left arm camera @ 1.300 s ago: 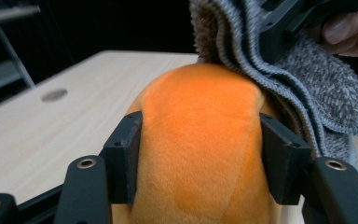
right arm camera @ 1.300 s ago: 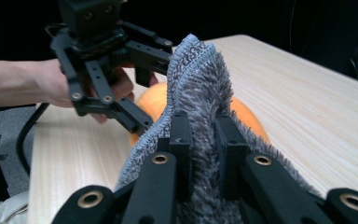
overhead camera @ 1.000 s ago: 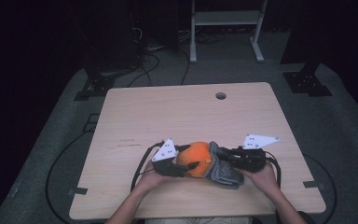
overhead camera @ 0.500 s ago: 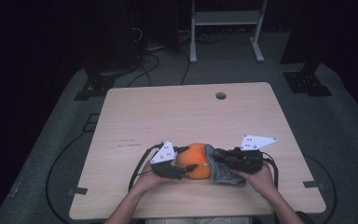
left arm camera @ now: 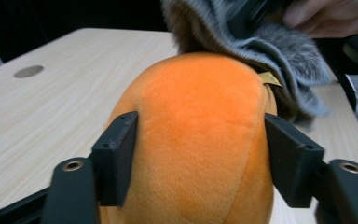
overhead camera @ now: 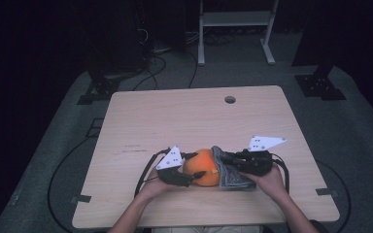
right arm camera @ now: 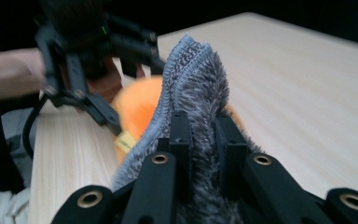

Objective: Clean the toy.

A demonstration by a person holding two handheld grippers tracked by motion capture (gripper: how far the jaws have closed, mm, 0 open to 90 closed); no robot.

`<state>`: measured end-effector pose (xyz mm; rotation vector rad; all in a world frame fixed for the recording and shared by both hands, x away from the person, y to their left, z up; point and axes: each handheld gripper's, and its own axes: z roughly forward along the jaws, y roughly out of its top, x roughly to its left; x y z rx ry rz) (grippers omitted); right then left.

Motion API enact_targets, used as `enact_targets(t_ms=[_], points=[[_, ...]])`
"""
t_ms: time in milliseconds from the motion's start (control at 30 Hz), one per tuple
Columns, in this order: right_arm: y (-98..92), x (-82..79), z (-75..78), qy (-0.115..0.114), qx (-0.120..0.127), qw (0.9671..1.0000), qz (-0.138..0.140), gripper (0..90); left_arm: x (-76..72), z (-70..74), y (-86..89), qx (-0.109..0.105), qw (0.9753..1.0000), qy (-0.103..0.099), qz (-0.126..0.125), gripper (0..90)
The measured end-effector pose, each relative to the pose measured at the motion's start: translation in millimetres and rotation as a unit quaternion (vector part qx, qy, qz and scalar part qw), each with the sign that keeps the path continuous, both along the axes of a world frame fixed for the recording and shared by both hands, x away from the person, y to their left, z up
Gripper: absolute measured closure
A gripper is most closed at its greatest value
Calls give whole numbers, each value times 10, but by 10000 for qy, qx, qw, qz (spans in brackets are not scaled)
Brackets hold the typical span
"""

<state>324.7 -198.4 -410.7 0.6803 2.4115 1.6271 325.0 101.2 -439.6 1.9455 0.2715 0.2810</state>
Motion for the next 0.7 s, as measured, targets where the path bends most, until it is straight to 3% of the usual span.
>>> enact_targets(t_ms=[67,100,133,167,267,333,400,433,467,500,567,600,700], points=[[23,26,-85,160,130,9998,59,792,12,6,26,-30,9997,231,-5,245],[28,16,-100,144,101,9998,83,793,22,12,40,-179,9989,439,2,197],[30,-3,-106,119,75,9998,116,792,22,12,40,-179,9989,439,2,170],[33,-33,-108,110,38,9998,140,793,36,27,61,-349,9971,676,30,125],[28,-93,-111,59,-19,9999,153,792,109,17,37,-21,9917,1270,220,24],[30,-125,-112,59,-42,9998,192,792,125,-21,19,-2,9887,1483,210,28],[30,-151,-99,27,-83,9998,167,792,114,-20,23,-39,9896,1426,196,161],[20,-162,-83,11,-80,9998,161,792,73,19,45,-63,9946,1025,173,270],[5,-174,-61,-5,-22,9999,139,792,73,19,45,-63,9946,1025,173,339],[-7,-189,-29,-11,38,9999,130,793,22,72,36,-118,9987,467,185,377],[-6,-219,45,-246,-3,9997,63,793,-21,122,1,-81,9995,-126,280,392],[2,-228,79,-341,45,9994,41,793,-24,134,-20,-45,9993,-282,258,391],[78,-209,138,-445,161,9988,107,792,-11,102,-70,35,9992,-366,148,380]])
